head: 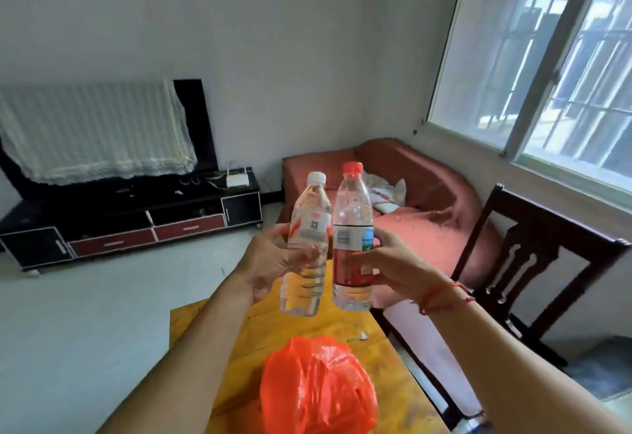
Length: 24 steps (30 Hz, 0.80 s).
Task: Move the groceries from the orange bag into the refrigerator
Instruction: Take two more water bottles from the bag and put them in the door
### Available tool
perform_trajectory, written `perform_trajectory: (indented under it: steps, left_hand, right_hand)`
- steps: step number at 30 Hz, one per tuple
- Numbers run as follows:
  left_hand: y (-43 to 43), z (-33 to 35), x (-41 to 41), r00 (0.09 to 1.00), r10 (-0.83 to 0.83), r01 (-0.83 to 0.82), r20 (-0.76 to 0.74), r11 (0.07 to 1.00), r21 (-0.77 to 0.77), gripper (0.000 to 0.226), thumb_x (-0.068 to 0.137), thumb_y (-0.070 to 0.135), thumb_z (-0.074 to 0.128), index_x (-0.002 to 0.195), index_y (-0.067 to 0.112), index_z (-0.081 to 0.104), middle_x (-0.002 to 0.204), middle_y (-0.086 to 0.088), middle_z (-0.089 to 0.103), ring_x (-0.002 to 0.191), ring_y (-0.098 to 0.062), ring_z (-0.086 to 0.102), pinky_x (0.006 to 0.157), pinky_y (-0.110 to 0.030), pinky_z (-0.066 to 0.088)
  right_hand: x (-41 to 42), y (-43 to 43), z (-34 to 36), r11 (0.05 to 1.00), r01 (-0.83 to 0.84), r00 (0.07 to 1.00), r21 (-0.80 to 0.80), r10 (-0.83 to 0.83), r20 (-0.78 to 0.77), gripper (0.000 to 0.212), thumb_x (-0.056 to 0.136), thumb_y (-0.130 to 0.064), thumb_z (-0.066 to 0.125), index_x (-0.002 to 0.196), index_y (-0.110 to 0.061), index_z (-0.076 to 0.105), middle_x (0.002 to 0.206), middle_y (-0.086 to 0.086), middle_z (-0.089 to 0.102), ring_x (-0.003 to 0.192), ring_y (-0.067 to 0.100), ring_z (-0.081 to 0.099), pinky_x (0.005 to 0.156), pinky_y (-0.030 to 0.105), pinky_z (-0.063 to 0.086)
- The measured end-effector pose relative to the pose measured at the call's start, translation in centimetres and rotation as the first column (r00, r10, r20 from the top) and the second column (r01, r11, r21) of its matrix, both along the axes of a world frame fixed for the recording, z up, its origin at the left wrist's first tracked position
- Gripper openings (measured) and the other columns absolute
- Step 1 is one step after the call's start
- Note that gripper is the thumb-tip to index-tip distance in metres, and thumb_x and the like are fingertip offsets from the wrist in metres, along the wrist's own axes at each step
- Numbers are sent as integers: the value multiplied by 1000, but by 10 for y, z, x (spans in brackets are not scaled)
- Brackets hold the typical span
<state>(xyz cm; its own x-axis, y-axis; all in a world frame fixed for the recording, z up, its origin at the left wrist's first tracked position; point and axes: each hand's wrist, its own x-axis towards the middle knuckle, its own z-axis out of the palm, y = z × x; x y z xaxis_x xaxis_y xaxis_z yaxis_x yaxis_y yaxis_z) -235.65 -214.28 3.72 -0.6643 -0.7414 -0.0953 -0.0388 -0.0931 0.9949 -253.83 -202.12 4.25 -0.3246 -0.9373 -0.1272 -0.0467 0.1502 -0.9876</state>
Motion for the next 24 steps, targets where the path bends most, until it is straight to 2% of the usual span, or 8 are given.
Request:
perform_trajectory:
  steps: [3,7,12,17,19,24]
  left_hand:
    - [-3,31,7,998,8,-15,-65,993,-113,63,55,11,89,113,20,66,101,-9,76,96,-26,73,79,-37,55]
    - [-8,62,18,992,-20,-6,-121,978,-207,64,63,3,86,123,12,63,108,-9,75,101,-28,71,90,-42,55]
    - [-12,90,31,983,-18,-30,-185,967,-252,61,71,-11,78,125,10,59,112,-9,74,103,-29,71,86,-40,55]
    - [-10,112,43,969,10,-85,-246,952,-295,63,70,-6,80,126,12,57,113,-9,73,103,-28,71,85,-40,55]
    - [-8,117,46,963,22,-106,-267,946,-305,63,70,-7,80,125,11,55,111,-11,73,102,-28,71,83,-41,56]
    - [1,124,51,961,15,-108,-276,939,-327,60,70,-11,76,123,9,57,111,-11,73,99,-29,72,76,-33,60]
  right_hand:
    - [-4,-2,32,994,20,997,-106,-29,-76,42,76,0,81,110,-19,67,99,7,77,89,23,74,79,46,61]
    - [-9,-5,66,978,40,989,-203,-68,-133,50,74,1,82,115,-21,63,103,6,77,97,27,74,88,50,59]
    - [-10,-5,96,952,63,975,-299,-122,-184,52,72,1,84,114,-20,64,101,6,77,92,24,75,85,46,59]
    - [-4,-1,115,938,18,975,-347,-93,-202,42,77,-5,83,111,-23,65,96,2,78,84,18,76,64,26,58]
    - [-2,1,119,935,6,976,-355,-82,-200,41,77,-6,82,111,-22,65,96,3,78,84,19,76,64,27,59]
    - [0,-2,120,937,-9,975,-348,-70,-213,44,76,-9,84,112,-25,65,96,1,78,86,19,76,68,32,60]
